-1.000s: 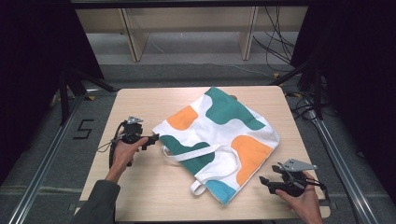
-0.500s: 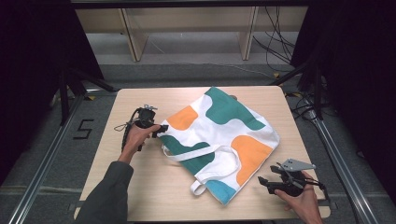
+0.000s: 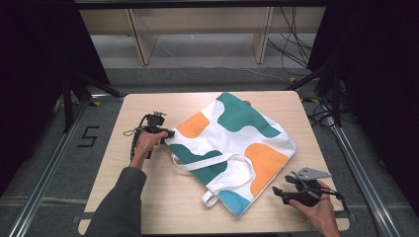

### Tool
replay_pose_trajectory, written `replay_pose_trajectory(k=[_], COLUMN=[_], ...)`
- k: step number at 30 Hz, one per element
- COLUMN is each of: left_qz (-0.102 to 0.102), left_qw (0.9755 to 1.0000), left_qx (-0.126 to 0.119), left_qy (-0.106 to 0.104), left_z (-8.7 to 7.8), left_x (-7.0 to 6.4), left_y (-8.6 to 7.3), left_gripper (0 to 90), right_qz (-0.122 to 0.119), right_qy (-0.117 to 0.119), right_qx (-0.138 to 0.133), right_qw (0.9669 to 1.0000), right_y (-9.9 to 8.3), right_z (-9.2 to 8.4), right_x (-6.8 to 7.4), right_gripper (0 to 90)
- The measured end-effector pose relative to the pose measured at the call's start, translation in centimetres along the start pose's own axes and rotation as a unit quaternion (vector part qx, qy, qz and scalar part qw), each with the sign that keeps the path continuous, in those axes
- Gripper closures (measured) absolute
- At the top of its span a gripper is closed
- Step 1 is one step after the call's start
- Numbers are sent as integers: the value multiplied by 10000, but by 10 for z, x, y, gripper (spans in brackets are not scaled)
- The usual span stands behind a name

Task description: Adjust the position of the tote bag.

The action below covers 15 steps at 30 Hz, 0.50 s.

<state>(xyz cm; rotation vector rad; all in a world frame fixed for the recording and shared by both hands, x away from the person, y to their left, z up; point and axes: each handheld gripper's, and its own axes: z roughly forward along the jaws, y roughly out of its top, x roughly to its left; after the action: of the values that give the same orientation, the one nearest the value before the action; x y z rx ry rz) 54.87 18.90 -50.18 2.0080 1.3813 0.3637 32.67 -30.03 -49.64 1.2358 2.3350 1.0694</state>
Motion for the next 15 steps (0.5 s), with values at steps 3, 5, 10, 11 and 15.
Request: replay_pose_trajectory(k=[3, 5, 10, 11, 15], left_qz=[80, 84, 161, 195, 220], left_qw=[9995, 9996, 9994, 9992, 9993], left_qx=[301, 266, 305, 345, 315], left_qy=[0, 32, 50, 16, 11], left_z=[-4, -4, -7, -8, -11], left_x=[3, 2, -2, -3, -7], left_y=[1, 1, -2, -3, -8], left_gripper=[702, 711, 731, 733, 736], right_qz=[-50, -114, 123, 119, 213], right_qy=[-7, -95, -218, -333, -423], right_qx=[-45, 33, 2, -1, -46], right_qw=[10000, 9999, 9997, 9994, 9989], right_y=[1, 1, 7, 11, 15], right_z=[1, 2, 5, 5, 8], right_x=[-3, -7, -14, -22, -30], right_gripper=[333, 336, 340, 340, 368])
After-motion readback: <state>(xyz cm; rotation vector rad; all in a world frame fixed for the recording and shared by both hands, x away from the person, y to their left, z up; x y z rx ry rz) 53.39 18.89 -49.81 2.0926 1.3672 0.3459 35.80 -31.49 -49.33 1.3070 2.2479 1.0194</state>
